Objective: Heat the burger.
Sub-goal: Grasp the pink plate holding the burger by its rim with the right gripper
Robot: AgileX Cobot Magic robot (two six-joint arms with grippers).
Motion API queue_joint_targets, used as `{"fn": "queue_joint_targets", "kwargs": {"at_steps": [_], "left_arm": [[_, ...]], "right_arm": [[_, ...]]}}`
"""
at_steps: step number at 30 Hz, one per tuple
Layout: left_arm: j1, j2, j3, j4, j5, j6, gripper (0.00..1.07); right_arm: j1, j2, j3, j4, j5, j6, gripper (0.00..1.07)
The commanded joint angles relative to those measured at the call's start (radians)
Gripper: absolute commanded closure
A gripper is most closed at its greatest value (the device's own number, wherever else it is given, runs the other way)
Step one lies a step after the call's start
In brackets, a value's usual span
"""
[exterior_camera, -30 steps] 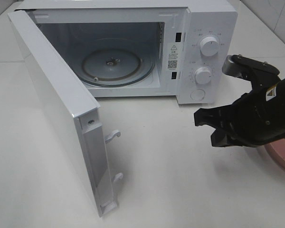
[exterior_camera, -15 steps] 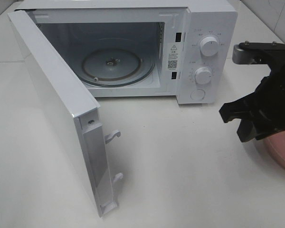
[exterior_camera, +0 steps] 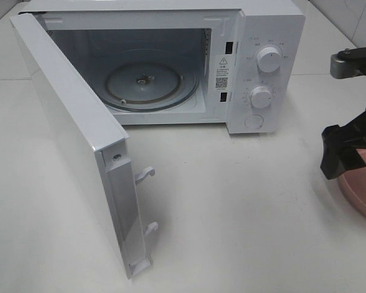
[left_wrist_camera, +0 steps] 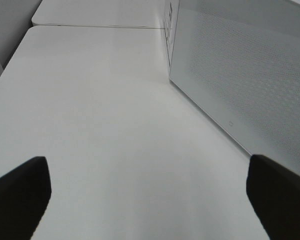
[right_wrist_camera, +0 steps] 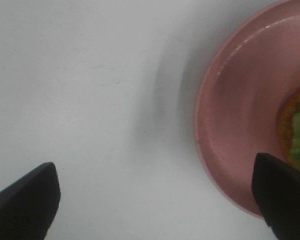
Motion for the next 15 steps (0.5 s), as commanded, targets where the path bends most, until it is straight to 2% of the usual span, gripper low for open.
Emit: {"fn": "queue_joint_targets", "kwargs": {"at_steps": [1,6,15], "left_arm": [[0.000,-0.022,0.002,-0.002,-0.009,-0.003,0.06],[0.000,-0.022,0.002,-0.002,-0.009,-0.003,0.06],[0.000,-0.022,0.002,-0.002,-0.009,-0.003,0.06]], "right_arm": [[-0.061,-0.007,-0.007,-0.042,-0.031,-0.006,0.09],[-0.115,0.019,-0.007,-0.043,-0.070,-0.012,0.10],[-0.131,0.155,-0.007,-0.048,-0.148,-0.006,0.12]]}}
